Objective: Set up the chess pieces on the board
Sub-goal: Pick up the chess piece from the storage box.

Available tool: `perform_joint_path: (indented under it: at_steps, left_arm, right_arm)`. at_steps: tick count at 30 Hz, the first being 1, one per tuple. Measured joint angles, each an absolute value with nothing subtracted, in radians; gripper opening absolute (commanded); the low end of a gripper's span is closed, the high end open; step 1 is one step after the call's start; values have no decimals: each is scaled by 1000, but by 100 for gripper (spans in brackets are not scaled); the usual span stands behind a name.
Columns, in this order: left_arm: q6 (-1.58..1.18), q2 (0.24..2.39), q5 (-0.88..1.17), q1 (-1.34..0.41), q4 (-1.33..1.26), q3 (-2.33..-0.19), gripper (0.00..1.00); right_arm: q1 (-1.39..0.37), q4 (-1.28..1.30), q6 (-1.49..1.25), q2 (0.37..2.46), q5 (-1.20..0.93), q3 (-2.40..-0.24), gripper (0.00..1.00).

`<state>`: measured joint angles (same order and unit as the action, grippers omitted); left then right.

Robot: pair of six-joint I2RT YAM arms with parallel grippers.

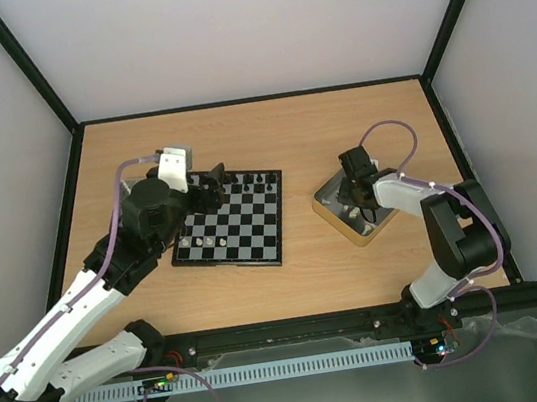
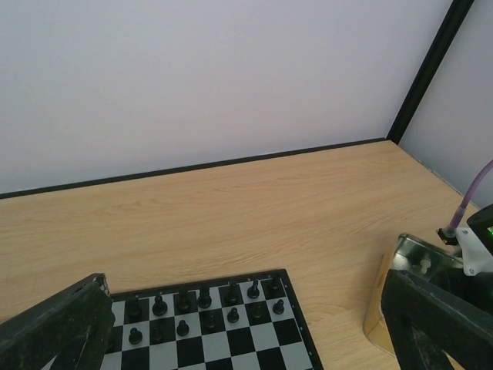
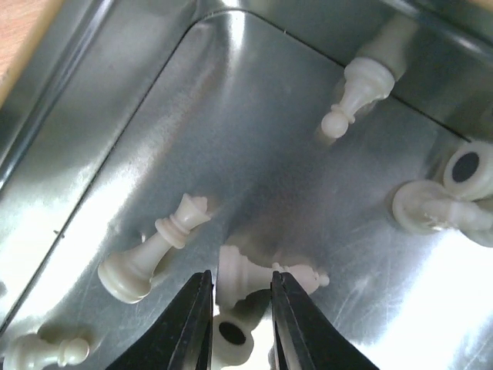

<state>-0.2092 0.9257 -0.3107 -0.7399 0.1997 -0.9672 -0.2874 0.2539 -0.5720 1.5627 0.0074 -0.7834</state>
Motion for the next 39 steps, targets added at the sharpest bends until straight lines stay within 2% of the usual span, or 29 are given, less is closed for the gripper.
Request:
perform_joint_path:
  at_steps: [4,11,23,32,39]
  left_arm:
    - [-210,926,-310,-730,194,-961,96]
    - [-212,927,-297,-721,192,-950,97]
    - [-218,935,-287,-716,192,-948,97]
    - [-225,941,-277,-712,192,-947,97]
    - [-229,943,-269,-712,192,-947,97]
  right_arm:
    - [-287,255,-569,1592,33,-805,28]
    - [-287,266,-565,1626,72,-822,32]
    - [-287,267,-614,1640,102,-828,28]
    - [-287,284,-701,1582,104,-776,32]
    - [-287,287,-725,1570,93,-767,13]
